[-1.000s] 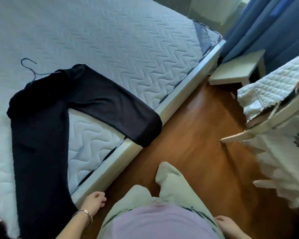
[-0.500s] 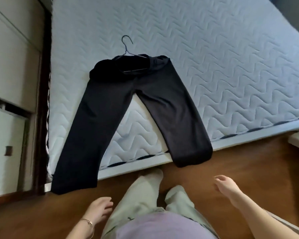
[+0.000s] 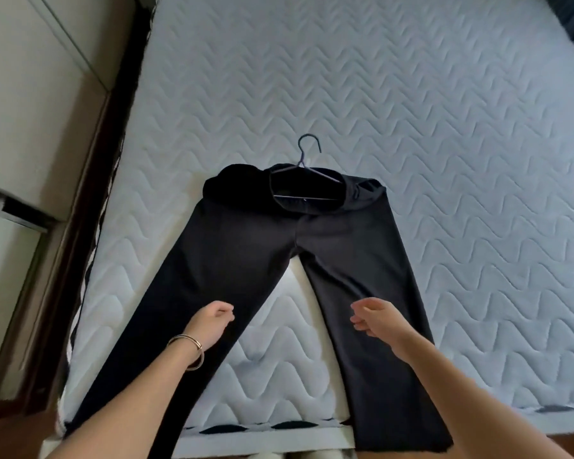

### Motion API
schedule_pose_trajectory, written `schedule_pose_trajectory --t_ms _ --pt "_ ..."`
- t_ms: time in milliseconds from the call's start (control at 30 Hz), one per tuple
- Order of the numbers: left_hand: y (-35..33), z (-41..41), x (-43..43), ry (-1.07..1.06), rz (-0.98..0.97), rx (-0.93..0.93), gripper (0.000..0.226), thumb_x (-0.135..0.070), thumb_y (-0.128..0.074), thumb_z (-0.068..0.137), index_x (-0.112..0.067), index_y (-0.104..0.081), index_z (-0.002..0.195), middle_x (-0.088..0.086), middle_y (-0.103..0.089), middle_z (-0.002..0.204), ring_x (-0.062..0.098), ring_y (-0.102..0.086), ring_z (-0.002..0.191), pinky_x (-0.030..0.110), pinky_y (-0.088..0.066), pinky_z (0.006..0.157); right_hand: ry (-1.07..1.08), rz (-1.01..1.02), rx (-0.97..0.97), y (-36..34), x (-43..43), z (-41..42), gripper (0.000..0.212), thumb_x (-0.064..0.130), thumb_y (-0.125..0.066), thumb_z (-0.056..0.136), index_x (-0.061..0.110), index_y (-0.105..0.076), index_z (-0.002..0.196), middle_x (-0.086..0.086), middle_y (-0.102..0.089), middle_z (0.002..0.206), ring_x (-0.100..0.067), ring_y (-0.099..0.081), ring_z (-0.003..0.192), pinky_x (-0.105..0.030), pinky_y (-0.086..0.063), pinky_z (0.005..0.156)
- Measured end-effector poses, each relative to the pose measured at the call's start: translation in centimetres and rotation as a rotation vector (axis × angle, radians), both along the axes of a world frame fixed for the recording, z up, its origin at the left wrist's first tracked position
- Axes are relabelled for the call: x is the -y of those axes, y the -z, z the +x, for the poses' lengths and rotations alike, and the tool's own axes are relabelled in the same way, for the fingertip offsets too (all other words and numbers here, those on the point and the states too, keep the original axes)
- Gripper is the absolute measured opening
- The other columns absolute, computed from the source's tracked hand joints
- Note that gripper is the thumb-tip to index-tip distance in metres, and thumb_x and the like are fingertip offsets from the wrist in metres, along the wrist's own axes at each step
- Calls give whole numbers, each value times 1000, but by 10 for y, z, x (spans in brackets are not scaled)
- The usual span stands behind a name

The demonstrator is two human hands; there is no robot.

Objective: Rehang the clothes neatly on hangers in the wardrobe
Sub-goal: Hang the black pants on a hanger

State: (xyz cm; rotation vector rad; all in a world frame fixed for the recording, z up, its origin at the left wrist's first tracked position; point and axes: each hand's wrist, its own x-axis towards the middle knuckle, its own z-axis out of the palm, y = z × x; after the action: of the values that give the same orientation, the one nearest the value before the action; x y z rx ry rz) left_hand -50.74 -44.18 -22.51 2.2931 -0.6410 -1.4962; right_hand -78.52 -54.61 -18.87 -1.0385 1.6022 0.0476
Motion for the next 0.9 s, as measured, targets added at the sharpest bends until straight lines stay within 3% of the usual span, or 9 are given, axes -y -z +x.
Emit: schedule_pose_trajectory --t_ms 100,267,400,500,600,667,733,833,900 --pt "23 8 65 85 -46 82 32 -20 -49 91 -17 -55 122 5 -60 125 19 -55 107 27 -40 92 -132 -136 -81 23 73 35 17 15 -49 88 21 -66 89 -6 -68 103 -22 -62 97 -29 -49 86" --pt "93 19 139 417 -4 284 56 -27 -49 92 -21 -27 144 7 -23 154 27 -21 142 37 -25 113 -357 -397 -159 63 178 109 39 18 -49 91 14 -49 131 -7 -51 133 -23 -51 119 -25 -38 89" --pt "146 31 163 579 249 428 87 -50 -52 85 -34 8 146 8 19 156 36 11 144 49 -5 117 -437 -645 -186 92 236 154 58 22 -53 90 14 -29 143 -6 -30 148 -26 -32 135 -39 -32 109" --pt "170 36 154 586 266 418 98 -53 -56 81 -35 17 144 9 31 152 37 17 143 50 -6 117 -483 -624 -182 108 263 172 58 37 -51 91 19 -30 142 -3 -48 137 -26 -39 132 -47 -26 113" --pt "181 40 145 595 190 430 100 -56 -55 81 -33 19 144 11 33 151 39 21 141 50 -7 117 -453 -598 -55 110 271 182 30 41 -41 94 25 -55 115 2 -64 87 -24 -60 102 -43 -40 101" --pt "180 42 145 606 190 428 101 -57 -55 80 -32 19 144 11 32 151 40 21 141 50 -8 117 -412 -617 39 104 273 183 23 36 -41 96 22 -58 100 -2 -60 79 -18 -58 80 -24 -45 78" --pt "177 42 147 601 215 411 100 -55 -56 80 -33 18 144 10 32 152 39 21 141 48 -11 117 -338 -665 75 93 276 182 22 32 -43 95 18 -60 97 2 -56 73 -13 -50 70 -9 -37 61" --pt "163 47 157 563 239 324 89 -46 -55 85 -36 10 145 7 26 154 36 17 143 42 -24 115 -127 -746 101 68 284 169 21 33 -43 95 18 -58 94 2 -55 73 -12 -50 68 -7 -36 56" --pt "142 53 168 490 196 282 77 -42 -50 89 -31 -1 148 8 9 158 33 -1 146 39 -29 114 -42 -818 96 45 288 155 23 35 -42 96 18 -58 94 6 -51 66 -7 -46 60 -5 -36 52"
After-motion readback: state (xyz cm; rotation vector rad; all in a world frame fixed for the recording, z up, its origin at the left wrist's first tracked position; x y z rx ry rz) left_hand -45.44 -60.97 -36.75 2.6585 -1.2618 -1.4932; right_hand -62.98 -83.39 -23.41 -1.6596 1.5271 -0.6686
